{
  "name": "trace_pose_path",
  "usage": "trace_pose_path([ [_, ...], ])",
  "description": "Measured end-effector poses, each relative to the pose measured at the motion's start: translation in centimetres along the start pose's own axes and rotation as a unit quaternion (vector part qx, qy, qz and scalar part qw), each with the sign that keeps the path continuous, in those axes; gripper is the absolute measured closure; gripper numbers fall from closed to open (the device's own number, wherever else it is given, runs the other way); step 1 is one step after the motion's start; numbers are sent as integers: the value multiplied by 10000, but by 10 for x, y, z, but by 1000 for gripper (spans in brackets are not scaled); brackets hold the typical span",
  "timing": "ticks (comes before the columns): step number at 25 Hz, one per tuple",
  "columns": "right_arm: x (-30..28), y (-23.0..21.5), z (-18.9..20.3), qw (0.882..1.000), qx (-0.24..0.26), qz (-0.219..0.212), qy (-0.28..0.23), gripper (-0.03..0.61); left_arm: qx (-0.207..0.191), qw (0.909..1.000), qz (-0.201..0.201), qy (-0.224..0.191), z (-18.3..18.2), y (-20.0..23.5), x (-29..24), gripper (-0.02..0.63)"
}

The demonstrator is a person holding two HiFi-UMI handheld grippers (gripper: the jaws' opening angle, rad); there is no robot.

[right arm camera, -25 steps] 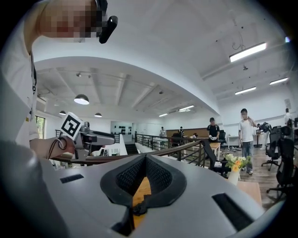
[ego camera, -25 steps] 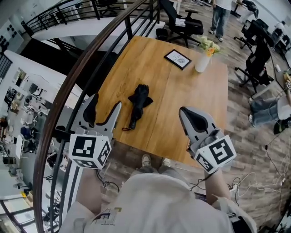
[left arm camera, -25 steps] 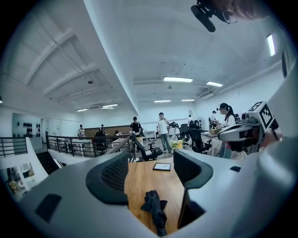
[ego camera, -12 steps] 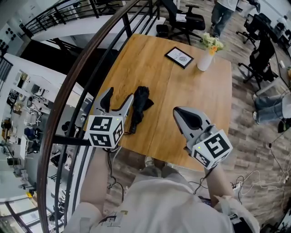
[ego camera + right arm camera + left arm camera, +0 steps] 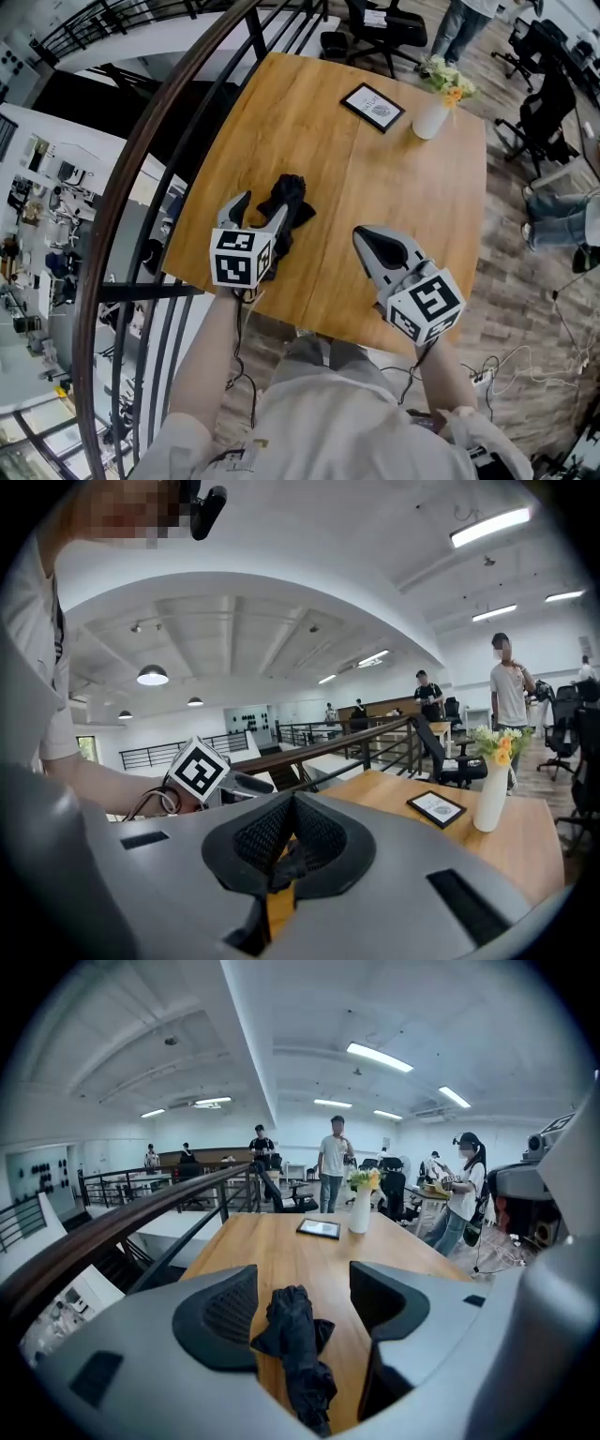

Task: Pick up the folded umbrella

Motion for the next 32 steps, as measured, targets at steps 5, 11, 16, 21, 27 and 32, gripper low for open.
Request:
trace_pose_path([
  [5, -19, -14, 34, 9994, -195, 29, 284, 551, 162, 9983, 112, 553, 47, 3, -47, 301],
  [11, -33, -18, 67, 9971, -491, 15, 574, 551, 451, 9896, 258, 1340, 106, -1, -90, 302],
  [16, -45, -21, 86, 9951, -666, -19, 732, 551, 432, 9813, 264, 1860, 145, 0, -119, 301],
  [21, -50, -24, 99, 9933, -775, -61, 853, 551, 469, 9740, 131, 2214, 182, 3, -137, 301],
  [27, -56, -15, 117, 9895, -916, -290, 1081, 551, 834, 9659, -144, 2445, 199, 19, -141, 296],
  [32, -57, -14, 119, 9887, -944, -352, 1113, 551, 1300, 9620, 64, 2400, 196, 18, -139, 316],
])
Point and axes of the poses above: the fingertips, and each gripper's own axes: x backward along the fingers, y to its left, z out of its underside, the point moved 2 cm from there along x, backward along the fingers, and after that the axes turned 2 degrees about y, right-handed, at the moved point
